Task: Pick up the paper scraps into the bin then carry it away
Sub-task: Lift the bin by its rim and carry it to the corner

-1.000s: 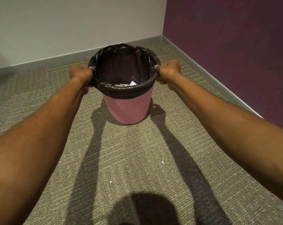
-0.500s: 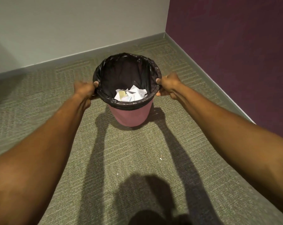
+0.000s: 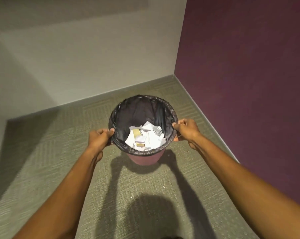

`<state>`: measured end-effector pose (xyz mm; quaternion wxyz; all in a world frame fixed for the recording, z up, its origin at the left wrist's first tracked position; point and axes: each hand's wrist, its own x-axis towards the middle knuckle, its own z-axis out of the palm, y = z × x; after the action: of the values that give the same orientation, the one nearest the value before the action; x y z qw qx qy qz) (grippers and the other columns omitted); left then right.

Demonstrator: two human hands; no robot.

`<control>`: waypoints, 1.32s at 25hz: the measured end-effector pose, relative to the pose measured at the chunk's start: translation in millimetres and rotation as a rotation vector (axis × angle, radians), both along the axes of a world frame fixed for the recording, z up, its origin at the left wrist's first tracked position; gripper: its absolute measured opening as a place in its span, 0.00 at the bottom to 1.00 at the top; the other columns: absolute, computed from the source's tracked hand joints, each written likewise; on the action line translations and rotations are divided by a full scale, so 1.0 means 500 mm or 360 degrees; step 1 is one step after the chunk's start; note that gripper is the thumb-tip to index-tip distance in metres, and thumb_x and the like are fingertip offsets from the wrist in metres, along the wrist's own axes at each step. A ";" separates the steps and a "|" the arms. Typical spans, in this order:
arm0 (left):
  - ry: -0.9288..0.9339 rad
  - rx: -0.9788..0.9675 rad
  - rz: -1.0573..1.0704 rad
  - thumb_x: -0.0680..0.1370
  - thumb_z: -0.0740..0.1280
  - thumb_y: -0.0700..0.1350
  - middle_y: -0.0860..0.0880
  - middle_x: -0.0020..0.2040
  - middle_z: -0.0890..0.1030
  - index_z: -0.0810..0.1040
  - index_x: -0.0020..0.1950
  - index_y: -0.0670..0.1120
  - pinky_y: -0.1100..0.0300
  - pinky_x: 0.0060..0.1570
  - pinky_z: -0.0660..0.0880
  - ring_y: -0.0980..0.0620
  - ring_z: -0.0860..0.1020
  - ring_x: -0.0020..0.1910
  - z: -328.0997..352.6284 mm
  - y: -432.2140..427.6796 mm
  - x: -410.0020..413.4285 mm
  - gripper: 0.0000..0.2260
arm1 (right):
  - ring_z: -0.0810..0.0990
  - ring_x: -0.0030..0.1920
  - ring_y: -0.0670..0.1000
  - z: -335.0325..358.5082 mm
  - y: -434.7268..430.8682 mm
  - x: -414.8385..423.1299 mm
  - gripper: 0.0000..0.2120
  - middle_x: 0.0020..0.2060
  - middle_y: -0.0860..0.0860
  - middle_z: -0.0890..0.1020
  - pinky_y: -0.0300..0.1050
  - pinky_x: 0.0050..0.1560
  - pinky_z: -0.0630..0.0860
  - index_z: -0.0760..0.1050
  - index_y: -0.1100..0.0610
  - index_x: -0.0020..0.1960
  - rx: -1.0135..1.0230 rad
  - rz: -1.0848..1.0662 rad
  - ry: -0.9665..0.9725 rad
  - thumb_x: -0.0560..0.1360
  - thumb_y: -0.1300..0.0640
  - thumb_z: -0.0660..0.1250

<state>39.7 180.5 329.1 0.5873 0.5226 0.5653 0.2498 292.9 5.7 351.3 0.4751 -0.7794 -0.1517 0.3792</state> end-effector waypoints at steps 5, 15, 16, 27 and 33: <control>-0.0021 -0.0034 -0.0056 0.76 0.69 0.39 0.42 0.35 0.78 0.78 0.39 0.38 0.57 0.38 0.78 0.48 0.76 0.34 0.228 -0.072 -0.022 0.07 | 0.78 0.29 0.47 0.225 -0.084 -0.004 0.06 0.33 0.51 0.76 0.51 0.36 0.82 0.74 0.65 0.51 0.0069 0.0040 0.0062 0.78 0.62 0.67; 0.0033 -0.0046 -0.0047 0.75 0.70 0.38 0.44 0.30 0.75 0.78 0.33 0.39 0.57 0.36 0.74 0.51 0.71 0.32 0.508 -0.234 -0.054 0.10 | 0.76 0.25 0.51 0.481 -0.223 -0.003 0.06 0.33 0.57 0.78 0.45 0.27 0.78 0.75 0.66 0.51 -0.0008 0.0182 0.0014 0.78 0.63 0.67; 0.0029 -0.0045 -0.0050 0.75 0.70 0.38 0.44 0.30 0.75 0.78 0.33 0.39 0.58 0.35 0.74 0.51 0.72 0.31 0.518 -0.243 -0.057 0.10 | 0.76 0.25 0.51 0.490 -0.232 -0.002 0.05 0.33 0.57 0.79 0.45 0.28 0.78 0.76 0.64 0.51 -0.0013 0.0197 0.0008 0.78 0.63 0.67; 0.0071 0.0003 -0.0050 0.75 0.70 0.36 0.45 0.30 0.77 0.80 0.37 0.33 0.58 0.35 0.74 0.52 0.72 0.30 0.572 -0.281 -0.045 0.09 | 0.77 0.26 0.51 0.529 -0.257 0.013 0.05 0.32 0.56 0.82 0.45 0.27 0.78 0.76 0.65 0.50 -0.0033 0.0225 0.0057 0.77 0.63 0.68; 0.0034 0.0020 -0.0085 0.75 0.71 0.37 0.42 0.31 0.76 0.80 0.38 0.31 0.56 0.37 0.74 0.50 0.72 0.32 0.562 -0.208 -0.006 0.10 | 0.78 0.28 0.52 0.533 -0.206 0.054 0.05 0.34 0.59 0.80 0.46 0.30 0.79 0.77 0.63 0.49 -0.0048 0.0235 0.0008 0.76 0.61 0.69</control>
<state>36.5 76.3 609.8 0.5844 0.5438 0.5558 0.2320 319.7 -97.1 618.0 0.4345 -0.7722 -0.2020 0.4173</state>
